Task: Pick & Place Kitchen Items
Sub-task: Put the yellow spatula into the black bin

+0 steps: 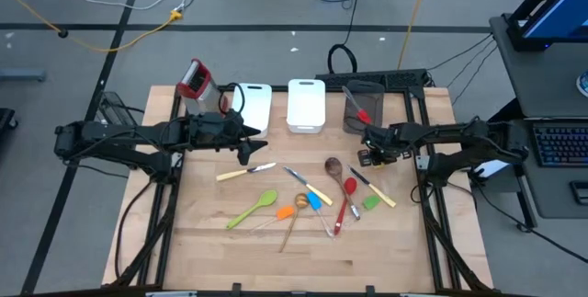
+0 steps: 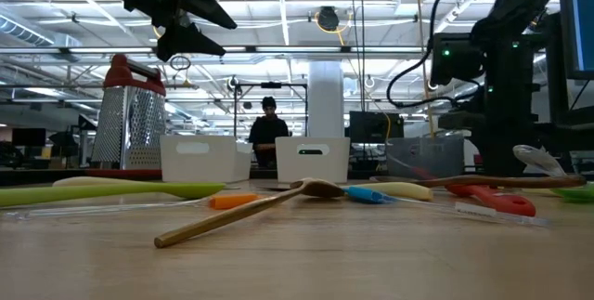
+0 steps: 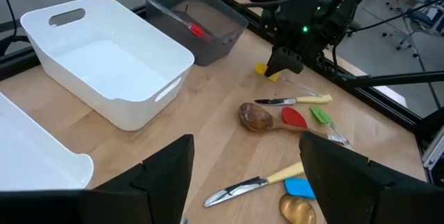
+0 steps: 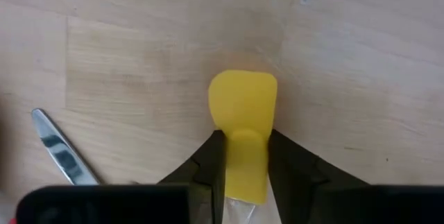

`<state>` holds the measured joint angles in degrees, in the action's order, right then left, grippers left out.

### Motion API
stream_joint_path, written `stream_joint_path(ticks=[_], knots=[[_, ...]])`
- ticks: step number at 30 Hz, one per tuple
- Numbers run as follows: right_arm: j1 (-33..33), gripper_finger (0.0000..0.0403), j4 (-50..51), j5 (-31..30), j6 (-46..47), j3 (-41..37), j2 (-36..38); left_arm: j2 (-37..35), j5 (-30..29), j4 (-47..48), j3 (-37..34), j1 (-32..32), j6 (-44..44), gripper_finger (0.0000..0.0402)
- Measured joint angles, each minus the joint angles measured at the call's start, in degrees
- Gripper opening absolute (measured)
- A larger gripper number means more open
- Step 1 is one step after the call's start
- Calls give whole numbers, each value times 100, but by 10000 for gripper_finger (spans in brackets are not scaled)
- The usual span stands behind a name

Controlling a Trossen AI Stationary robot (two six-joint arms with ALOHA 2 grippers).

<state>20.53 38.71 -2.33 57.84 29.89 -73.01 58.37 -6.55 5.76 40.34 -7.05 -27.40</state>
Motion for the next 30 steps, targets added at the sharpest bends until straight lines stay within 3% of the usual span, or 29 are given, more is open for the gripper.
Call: stream_joint_path(ticks=[15,25,30], knots=[[95,15,-506,589,243,-14,1868,1,2,0,0,0,-25,267],[378,15,-621,773,149,-9,2026,0,54,-2,0,0,-57,267],[475,16,-1534,1674,387,-4,2151,0,57,-2,0,4,-129,267]])
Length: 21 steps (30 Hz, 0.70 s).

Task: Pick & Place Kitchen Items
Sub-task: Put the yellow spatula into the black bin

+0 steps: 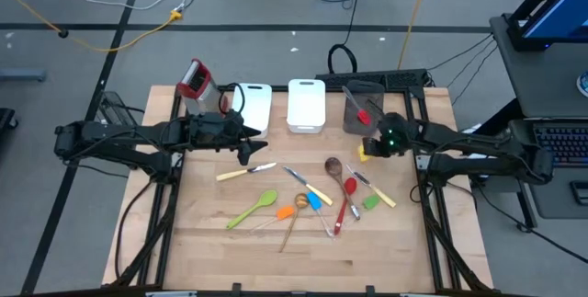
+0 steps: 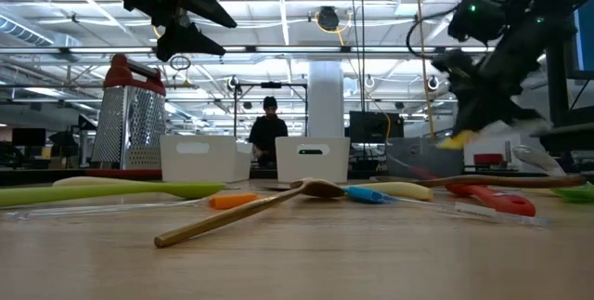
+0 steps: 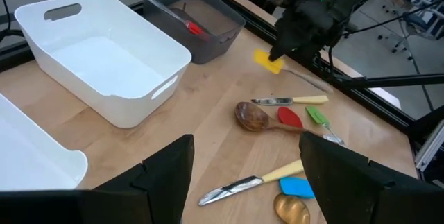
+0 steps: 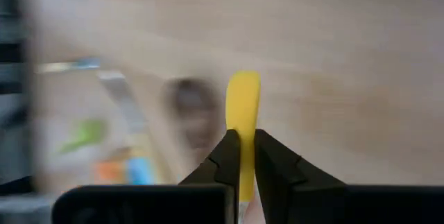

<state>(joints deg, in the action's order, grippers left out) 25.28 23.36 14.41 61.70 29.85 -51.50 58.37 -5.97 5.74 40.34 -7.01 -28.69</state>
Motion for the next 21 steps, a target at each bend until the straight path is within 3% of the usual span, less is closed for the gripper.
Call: stream_joint_path(ticks=[4,9,14,21], knots=[[219,16,-1363,826,647,9,138,0,2,0,0,0,-13,267],[943,17,-2682,1430,1671,11,183,2,2,0,0,0,-13,267],[2202,17,-2954,1896,2262,11,112,2,2,0,0,-2,9,267],[3801,17,-2959,3037,2952,12,-344,2,14,2,0,-2,63,267]])
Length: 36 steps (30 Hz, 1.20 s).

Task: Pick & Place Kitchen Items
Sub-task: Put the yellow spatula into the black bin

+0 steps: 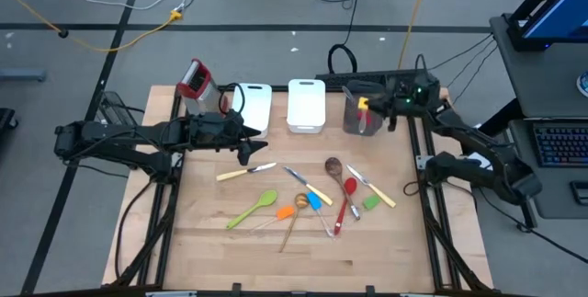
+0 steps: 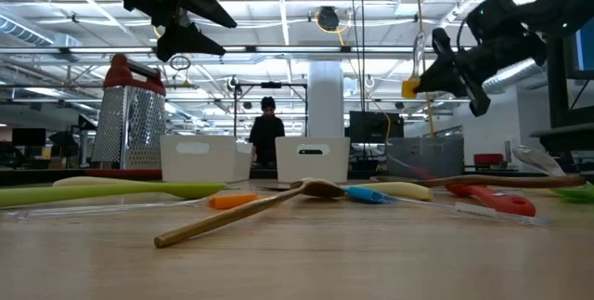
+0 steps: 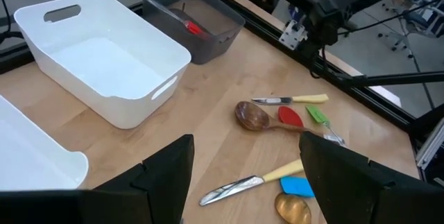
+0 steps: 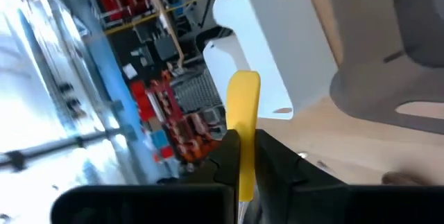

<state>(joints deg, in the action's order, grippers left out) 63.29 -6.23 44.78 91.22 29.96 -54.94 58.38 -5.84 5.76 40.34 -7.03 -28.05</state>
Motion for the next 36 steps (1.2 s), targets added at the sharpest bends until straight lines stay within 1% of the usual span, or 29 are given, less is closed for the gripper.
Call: stream_joint_path(ticks=[4,9,20,25,29,36], knots=[[336,17,-1,465,298,3,-319,-1,36,0,0,2,73,267],[503,17,1,802,560,4,-694,0,36,0,0,2,79,267],[848,19,-4,778,506,4,-1325,1,109,2,0,3,90,267],[1046,35,-349,767,496,4,-1567,1,151,2,0,38,86,267],[1084,46,-593,617,505,6,-1657,0,149,4,0,121,94,267],[1094,42,-593,472,406,7,-1850,-2,134,2,0,232,90,267]])
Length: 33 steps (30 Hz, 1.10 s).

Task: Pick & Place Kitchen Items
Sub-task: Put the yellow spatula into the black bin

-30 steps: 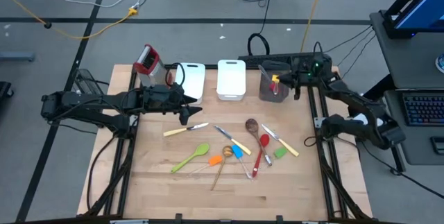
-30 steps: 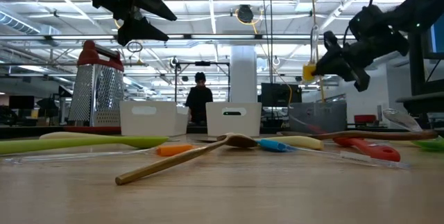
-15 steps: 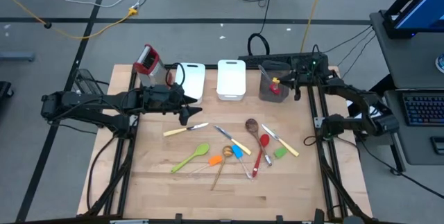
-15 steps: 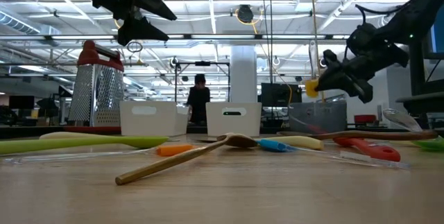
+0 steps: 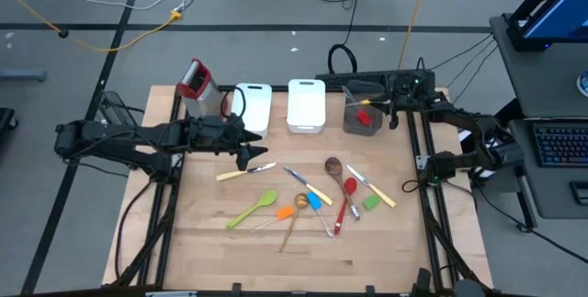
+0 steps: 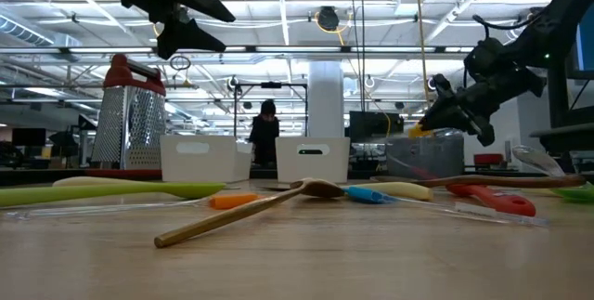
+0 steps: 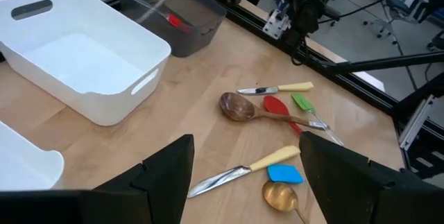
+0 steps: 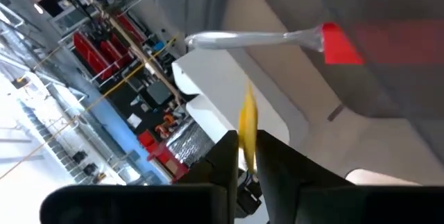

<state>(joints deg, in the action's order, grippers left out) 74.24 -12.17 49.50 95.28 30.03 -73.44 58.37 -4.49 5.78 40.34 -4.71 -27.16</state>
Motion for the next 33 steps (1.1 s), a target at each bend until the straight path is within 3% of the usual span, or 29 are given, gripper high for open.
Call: stream_joint_path(ticks=[15,22,33], knots=[[0,42,20,-192,-328,-1,-54,1,-4,0,0,155,-37,267],[-2,11,-17,-309,-725,1,-54,0,0,0,0,157,-61,267],[-2,5,-801,-279,-506,-1,167,2,2,0,0,153,-107,267]])
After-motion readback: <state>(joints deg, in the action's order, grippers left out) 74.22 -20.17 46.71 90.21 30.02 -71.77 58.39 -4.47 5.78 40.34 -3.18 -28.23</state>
